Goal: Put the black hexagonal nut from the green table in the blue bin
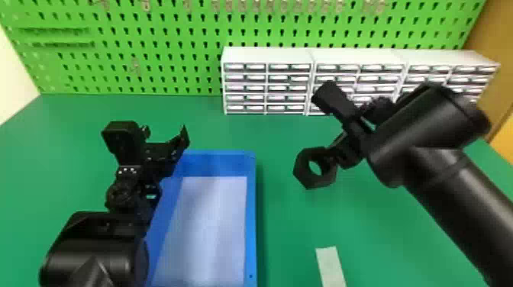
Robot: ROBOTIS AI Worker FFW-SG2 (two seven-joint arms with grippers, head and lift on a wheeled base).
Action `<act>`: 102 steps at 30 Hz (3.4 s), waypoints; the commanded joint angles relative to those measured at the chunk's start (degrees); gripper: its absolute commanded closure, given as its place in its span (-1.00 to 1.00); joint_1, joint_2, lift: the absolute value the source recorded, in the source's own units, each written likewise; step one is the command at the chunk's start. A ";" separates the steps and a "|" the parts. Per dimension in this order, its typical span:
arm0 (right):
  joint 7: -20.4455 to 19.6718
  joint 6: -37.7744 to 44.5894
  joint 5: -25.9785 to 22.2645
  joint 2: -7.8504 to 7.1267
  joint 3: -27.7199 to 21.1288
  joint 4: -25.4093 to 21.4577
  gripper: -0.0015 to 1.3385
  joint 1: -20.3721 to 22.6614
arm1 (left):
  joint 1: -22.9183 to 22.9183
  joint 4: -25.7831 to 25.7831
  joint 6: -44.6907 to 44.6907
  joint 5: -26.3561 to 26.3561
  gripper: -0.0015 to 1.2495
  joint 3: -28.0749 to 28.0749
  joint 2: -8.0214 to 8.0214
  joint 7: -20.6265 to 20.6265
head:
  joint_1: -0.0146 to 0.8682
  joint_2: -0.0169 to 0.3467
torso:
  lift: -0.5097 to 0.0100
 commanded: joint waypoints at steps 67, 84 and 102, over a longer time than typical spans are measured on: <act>-17.67 -21.80 -45.96 6.66 16.91 6.51 0.58 -6.87 | -0.25 0.00 -0.02 -0.18 -0.39 0.00 0.00 0.00 | 0.59 -0.63 | 0.59; -18.37 -22.15 -46.84 6.22 17.61 7.04 -0.33 -6.87 | -0.25 0.00 0.07 -0.18 -0.39 0.09 0.00 0.00 | 0.59 -0.63 | 0.59; -18.63 -21.72 -46.40 5.96 17.17 7.22 -0.55 -7.13 | -0.25 0.00 -0.02 -0.09 -0.39 0.09 0.00 0.00 | 0.59 -0.63 | 0.59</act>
